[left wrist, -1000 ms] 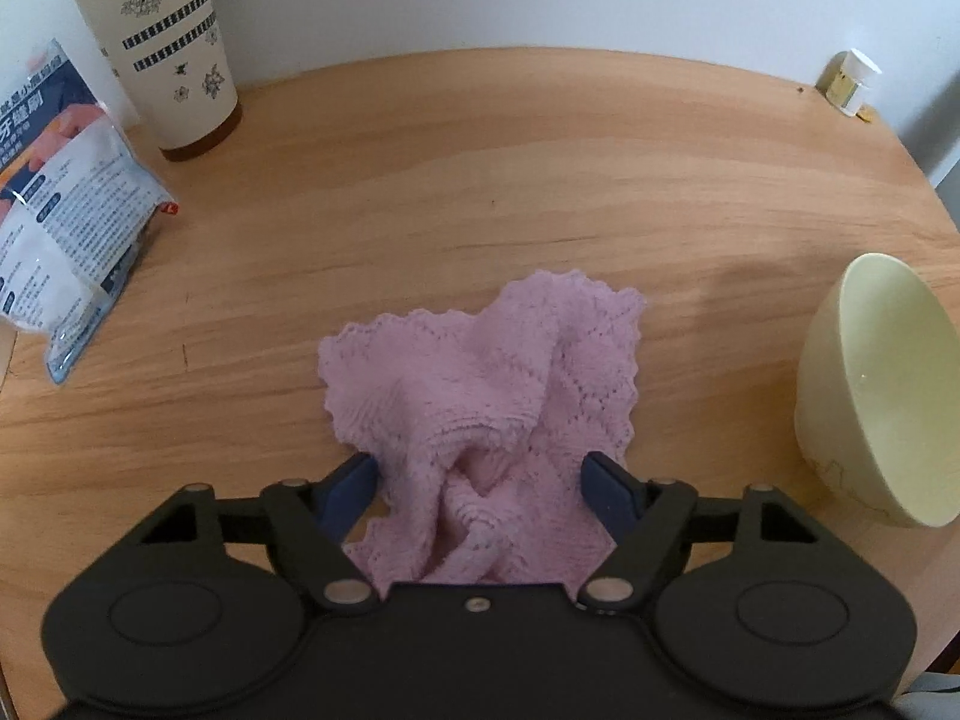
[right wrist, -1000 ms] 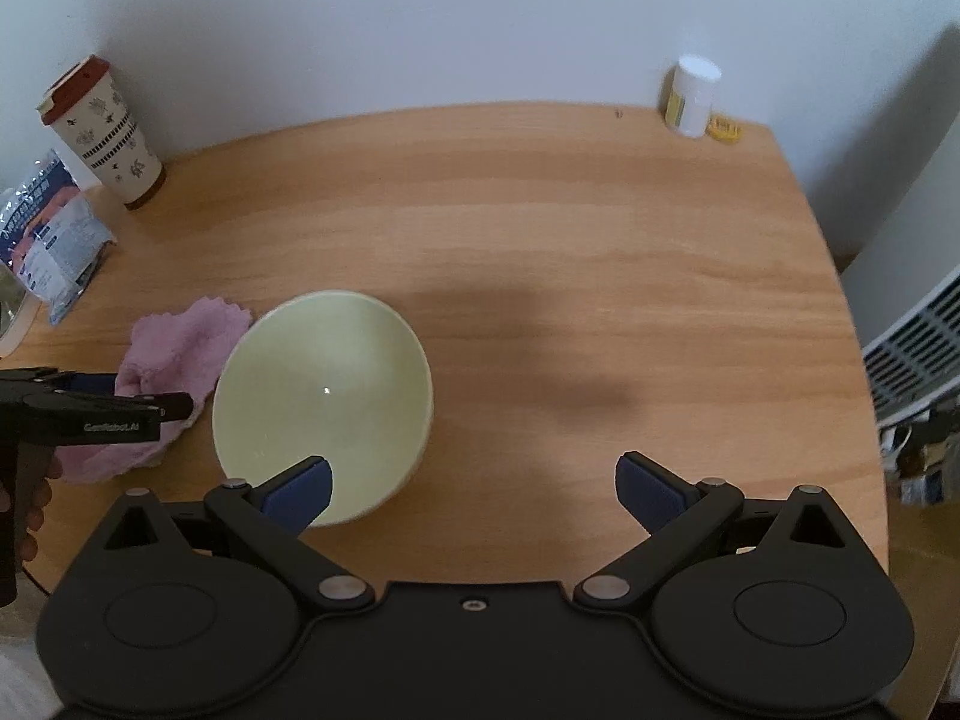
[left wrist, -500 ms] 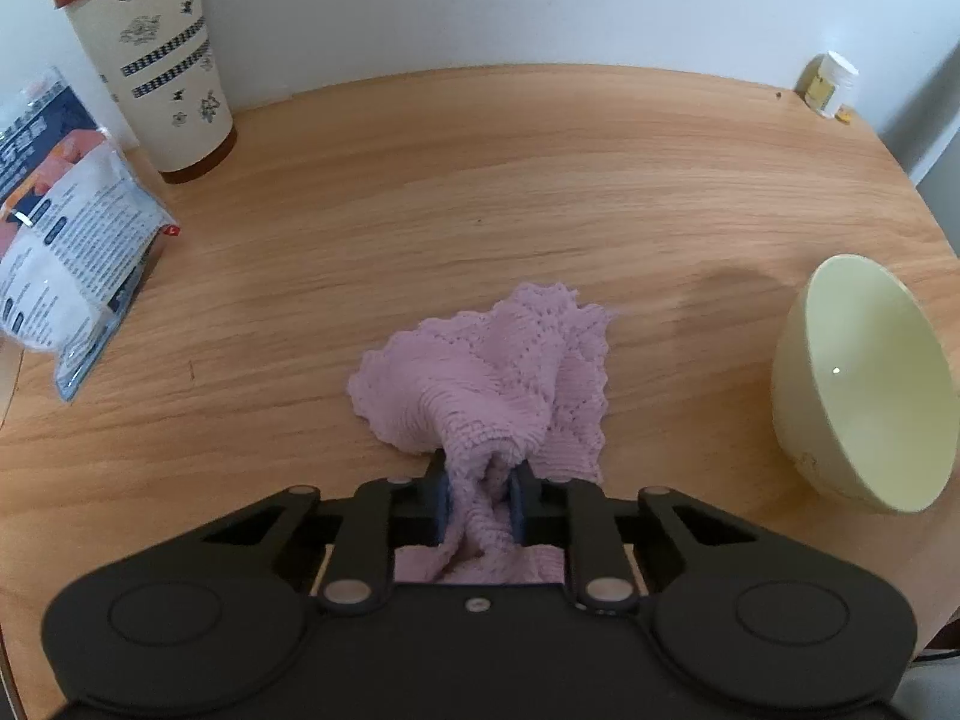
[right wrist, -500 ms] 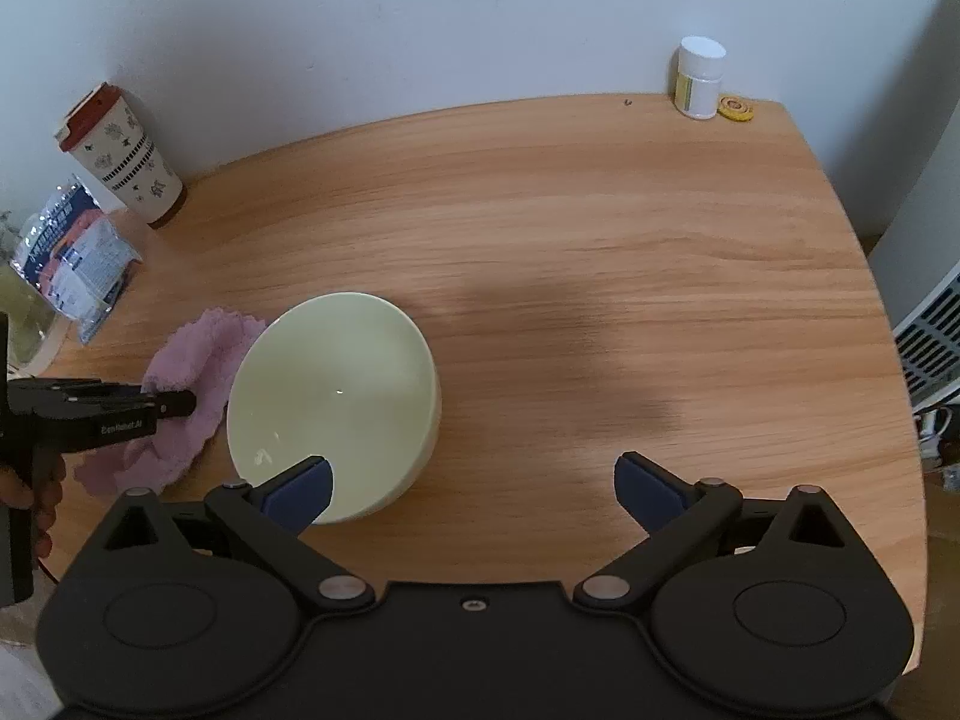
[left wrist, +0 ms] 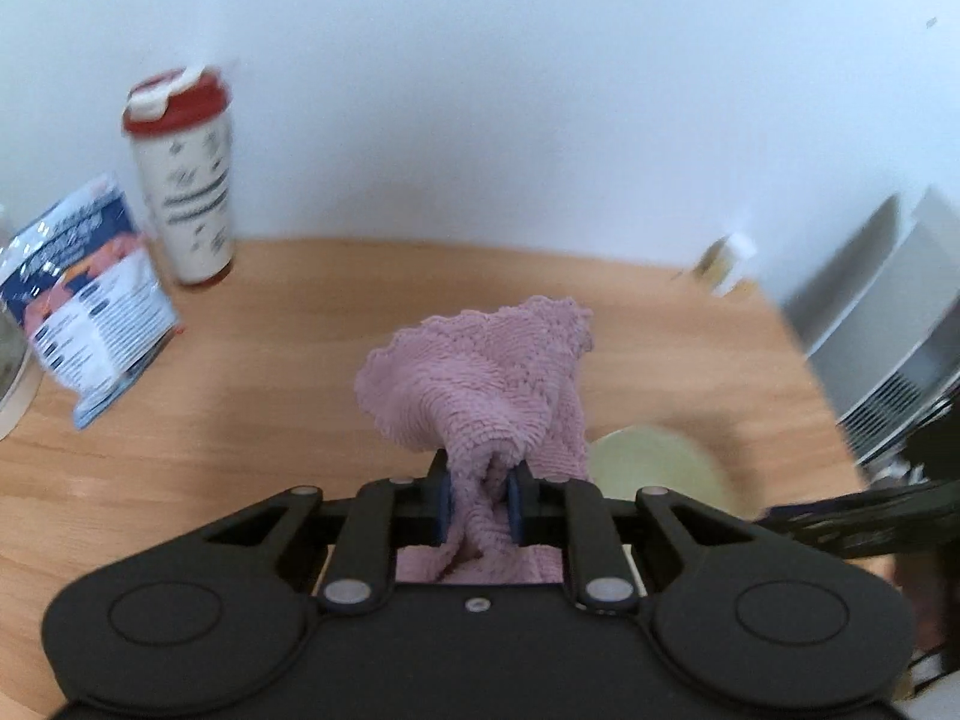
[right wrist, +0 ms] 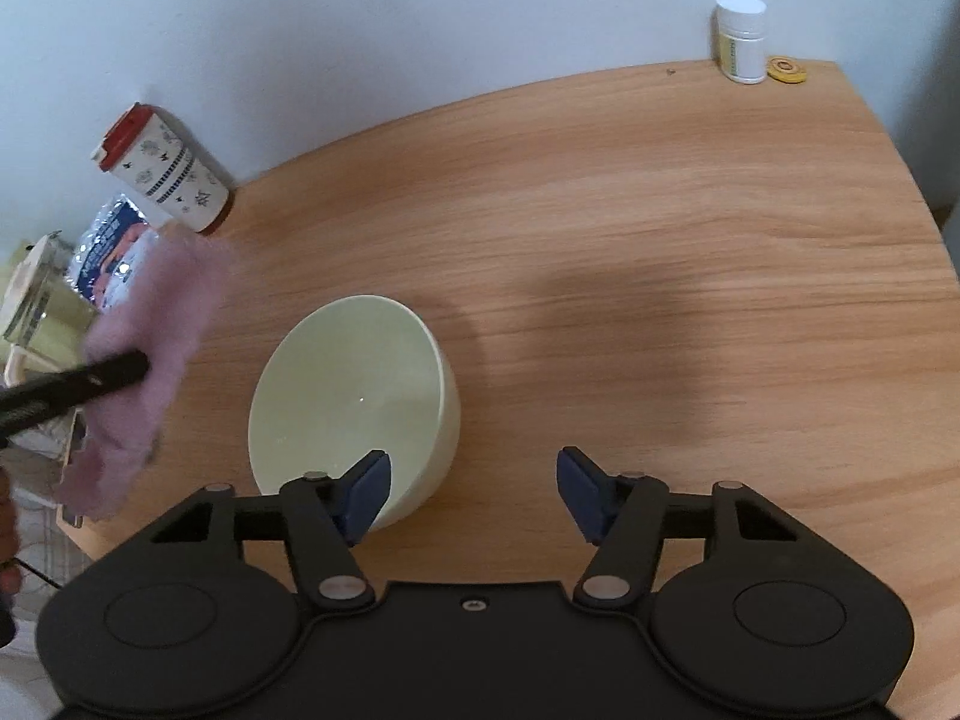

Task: Clean bowl
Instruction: 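Close the left gripper on the pink towel and lift it, then carry the towel with the left gripper into the pale green bowl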

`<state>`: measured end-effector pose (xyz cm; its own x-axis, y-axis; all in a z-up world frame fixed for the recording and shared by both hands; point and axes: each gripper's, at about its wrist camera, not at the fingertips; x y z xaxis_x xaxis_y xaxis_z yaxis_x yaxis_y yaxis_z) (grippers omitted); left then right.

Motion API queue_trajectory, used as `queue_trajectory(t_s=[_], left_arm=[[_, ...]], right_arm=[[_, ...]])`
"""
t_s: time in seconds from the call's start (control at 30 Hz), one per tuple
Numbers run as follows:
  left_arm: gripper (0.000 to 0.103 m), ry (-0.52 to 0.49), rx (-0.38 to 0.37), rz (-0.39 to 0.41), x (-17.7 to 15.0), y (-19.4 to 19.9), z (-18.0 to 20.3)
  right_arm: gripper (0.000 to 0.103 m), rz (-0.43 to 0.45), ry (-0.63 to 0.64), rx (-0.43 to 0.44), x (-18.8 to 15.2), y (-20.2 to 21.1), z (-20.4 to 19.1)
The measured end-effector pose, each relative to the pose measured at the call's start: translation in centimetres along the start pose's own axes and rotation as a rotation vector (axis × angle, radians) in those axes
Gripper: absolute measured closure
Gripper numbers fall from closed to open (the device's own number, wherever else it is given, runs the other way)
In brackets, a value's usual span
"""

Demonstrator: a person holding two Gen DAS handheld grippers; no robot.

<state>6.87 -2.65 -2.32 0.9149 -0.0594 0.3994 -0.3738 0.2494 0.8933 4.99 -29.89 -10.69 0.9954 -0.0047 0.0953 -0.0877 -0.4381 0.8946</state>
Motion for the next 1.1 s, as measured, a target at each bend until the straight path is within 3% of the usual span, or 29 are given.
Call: queue_trajectory(t_s=[0.13, 0.27, 0.5, 0.73, 0.87, 0.93, 1.0, 1.1], left_arm=[[0.086, -0.041, -0.025, -0.008, -0.2, -0.7, 2.7], [0.086, -0.123, -0.035, -0.069, -0.6, -3.4, 5.6], [0.086, -0.192, -0.054, -0.176, 0.2, -7.8, 6.7], [0.086, -0.295, -0.095, -0.275, 1.6, -11.5, 6.7], [0.082, -0.311, -0.135, -0.318, 2.3, -12.7, 6.5], [0.074, -0.324, -0.154, -0.322, 2.6, -12.4, 6.5], [0.057, -0.319, -0.158, -0.316, 2.8, -11.8, 6.2], [0.039, -0.295, -0.196, -0.304, 3.0, -10.3, 5.0]], right_arm=[[0.042, 0.006, 0.038, 0.039, 0.1, 0.3, 0.3], [0.042, -0.010, 0.041, 0.042, 0.1, 0.2, 1.4], [0.044, 0.007, 0.086, 0.005, 0.5, -0.1, 1.4], [0.049, 0.012, -0.012, 0.014, 1.5, -0.5, 1.0], [0.050, 0.009, 0.002, -0.033, 2.2, -1.0, -0.1], [0.050, 0.014, -0.016, -0.038, 2.4, -1.0, -0.5], [0.050, 0.016, -0.023, -0.033, 2.4, -0.7, -0.6], [0.050, 0.038, -0.015, -0.039, 2.3, 0.1, -0.9]])
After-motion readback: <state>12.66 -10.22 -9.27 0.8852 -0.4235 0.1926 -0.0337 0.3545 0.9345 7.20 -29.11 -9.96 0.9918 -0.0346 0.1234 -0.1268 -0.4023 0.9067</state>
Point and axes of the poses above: each gripper's, at about its wrist camera, not at the fingertips, and y roughly against the way its jaws point, z to its right, x to its top, and after that the axes turned 15 degrees about -z, right-handed
